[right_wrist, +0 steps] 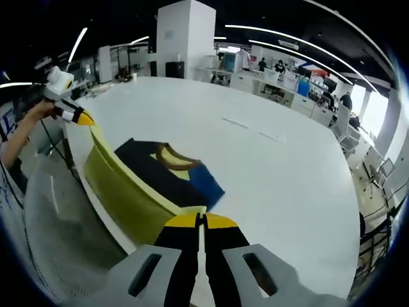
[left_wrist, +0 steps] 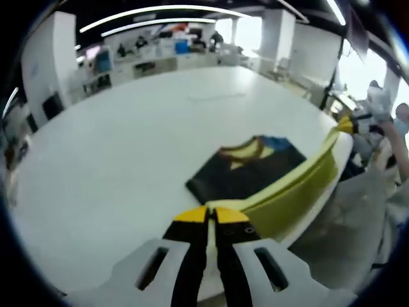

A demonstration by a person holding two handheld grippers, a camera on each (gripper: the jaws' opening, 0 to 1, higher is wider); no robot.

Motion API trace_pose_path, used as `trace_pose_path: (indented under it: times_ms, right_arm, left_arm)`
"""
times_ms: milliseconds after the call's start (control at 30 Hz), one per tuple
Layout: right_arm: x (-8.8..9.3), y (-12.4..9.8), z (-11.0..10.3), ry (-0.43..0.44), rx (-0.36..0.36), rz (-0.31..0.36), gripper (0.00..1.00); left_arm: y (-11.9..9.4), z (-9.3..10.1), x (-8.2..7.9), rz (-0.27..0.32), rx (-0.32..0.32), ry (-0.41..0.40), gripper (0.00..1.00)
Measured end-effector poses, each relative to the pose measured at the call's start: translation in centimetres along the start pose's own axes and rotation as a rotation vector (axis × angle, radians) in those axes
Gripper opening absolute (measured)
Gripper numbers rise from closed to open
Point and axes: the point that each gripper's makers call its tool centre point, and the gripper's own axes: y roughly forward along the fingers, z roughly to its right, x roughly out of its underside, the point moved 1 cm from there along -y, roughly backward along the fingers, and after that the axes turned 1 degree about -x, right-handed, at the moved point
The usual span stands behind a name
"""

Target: Fold the garment on the visible template until the final outline fits inside the template.

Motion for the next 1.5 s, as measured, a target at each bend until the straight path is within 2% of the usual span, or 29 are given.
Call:
trace_pose_path:
  times_ms: [300,533,733,1000,1500]
  right_arm:
    - [-0.6,1.6,1.3,0.021,-0.002,0.015,0.02]
    - [-0.3,2.9,2.1,0.02,0.002,0.002,0.02]
    - [-0.5,3.6,2.4,0.014,0.005,0.002,0.02]
    - [-1.1,4.6,3.3,-0.005,0.015,0.01,0.02]
    - [-1.0,6.2,4.4,-0.012,0.028,-0.001,0.02]
  left_arm:
    - [1.8,-0.8,-0.9,-0.004,0.007,0.001,0.0]
    - [2.8,-1.1,-1.4,0.003,0.016,-0.001,0.0]
    - [3.3,-1.4,-1.6,0.002,0.011,0.002,0.0]
    - [4.1,-2.3,-2.9,0.021,0.002,0.005,0.0]
    - [6.4,-3.8,-4.2,0.032,-0.006,0.021,0.0]
